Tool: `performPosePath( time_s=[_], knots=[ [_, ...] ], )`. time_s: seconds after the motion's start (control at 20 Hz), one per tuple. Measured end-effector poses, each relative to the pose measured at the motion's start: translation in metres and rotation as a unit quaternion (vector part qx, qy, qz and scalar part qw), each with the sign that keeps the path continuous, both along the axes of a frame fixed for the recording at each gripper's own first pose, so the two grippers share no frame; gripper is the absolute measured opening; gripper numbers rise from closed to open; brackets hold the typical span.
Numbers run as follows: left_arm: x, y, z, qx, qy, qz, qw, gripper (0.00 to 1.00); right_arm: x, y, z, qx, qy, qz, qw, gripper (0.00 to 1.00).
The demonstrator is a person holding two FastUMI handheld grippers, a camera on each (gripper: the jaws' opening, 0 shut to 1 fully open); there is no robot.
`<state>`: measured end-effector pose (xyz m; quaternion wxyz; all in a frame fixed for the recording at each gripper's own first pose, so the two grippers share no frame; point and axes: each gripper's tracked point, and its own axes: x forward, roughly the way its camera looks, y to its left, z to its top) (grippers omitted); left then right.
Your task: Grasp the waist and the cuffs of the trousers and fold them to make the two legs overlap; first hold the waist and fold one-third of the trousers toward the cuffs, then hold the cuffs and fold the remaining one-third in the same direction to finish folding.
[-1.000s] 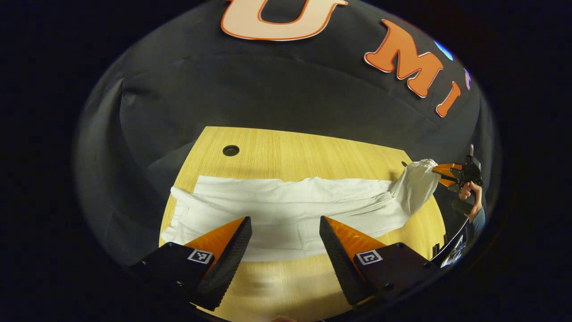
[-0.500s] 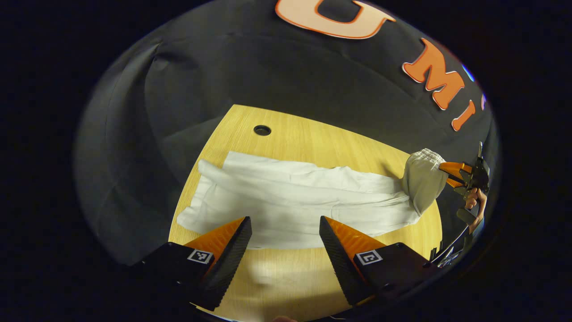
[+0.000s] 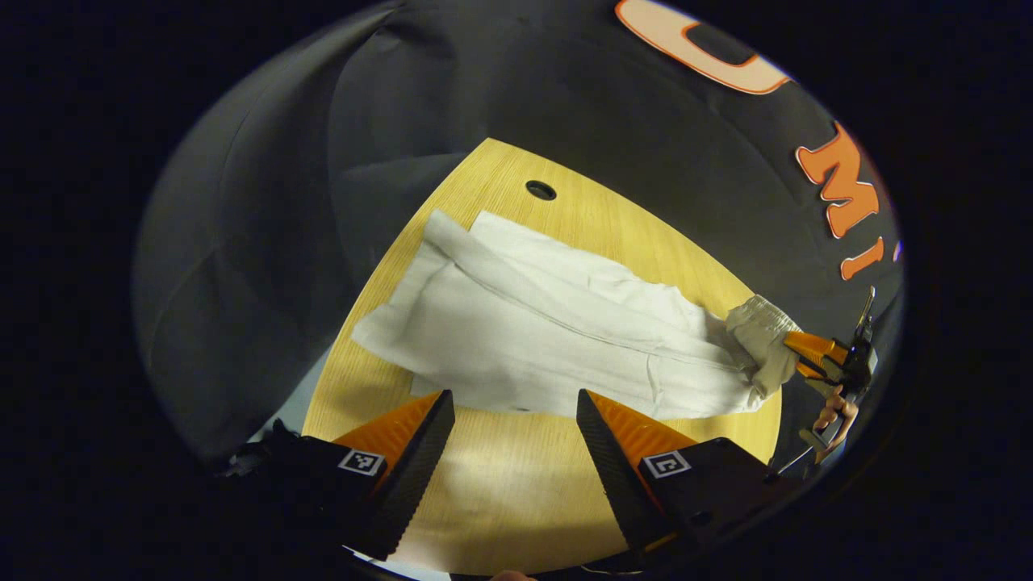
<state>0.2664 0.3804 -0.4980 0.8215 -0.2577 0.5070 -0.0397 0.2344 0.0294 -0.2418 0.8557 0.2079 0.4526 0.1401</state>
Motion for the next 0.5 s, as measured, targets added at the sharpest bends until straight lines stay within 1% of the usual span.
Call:
performPosePath(
  time_s=[0.05, 0.1, 0.15, 0.2, 0.25, 0.3, 0.35, 0.4, 0.45, 0.5],
  knots=[
    [-0.001, 0.001, -0.001, -0.005, 0.004, 0.003, 1.0, 1.0, 0.004, -0.006, 0.004, -0.004, 0.002, 0.01, 1.0, 0.23],
    [-0.002, 0.002, -0.002, -0.009, 0.007, 0.008, 1.0, 1.0, 0.006, -0.008, 0.009, -0.006, 0.001, 0.018, 1.0, 0.29],
    [-0.003, 0.003, -0.003, -0.016, 0.011, 0.015, 1.0, 1.0, 0.004, -0.008, 0.01, -0.008, 0.004, 0.025, 1.0, 0.31],
    [-0.002, 0.004, -0.004, -0.026, 0.012, 0.023, 0.999, 1.0, 0.006, -0.007, 0.012, -0.008, 0.006, 0.033, 0.999, 0.37],
    [-0.003, 0.004, -0.008, -0.043, 0.014, 0.033, 0.998, 1.0, 0.011, -0.008, 0.015, -0.004, 0.008, 0.044, 0.999, 0.38],
    [-0.003, 0.0, -0.011, -0.075, 0.015, 0.044, 0.996, 1.0, 0.008, -0.005, 0.017, 0.018, 0.013, 0.058, 0.998, 0.43],
    [-0.006, -0.01, -0.01, -0.117, 0.018, 0.058, 0.991, 0.99, -0.001, 0.001, 0.018, 0.042, 0.013, 0.067, 0.997, 0.48],
    [-0.005, -0.016, -0.007, -0.162, 0.026, 0.079, 0.983, 1.0, -0.007, 0.006, 0.027, 0.05, 0.008, 0.069, 0.996, 0.58],
    [-0.002, -0.017, -0.006, -0.193, 0.031, 0.101, 0.976, 1.0, -0.008, 0.006, 0.03, 0.046, 0.001, 0.068, 0.997, 0.73],
    [0.002, -0.015, -0.012, -0.208, 0.036, 0.121, 0.97, 1.0, -0.008, 0.009, 0.031, 0.04, -0.005, 0.067, 0.997, 0.7]
  ],
)
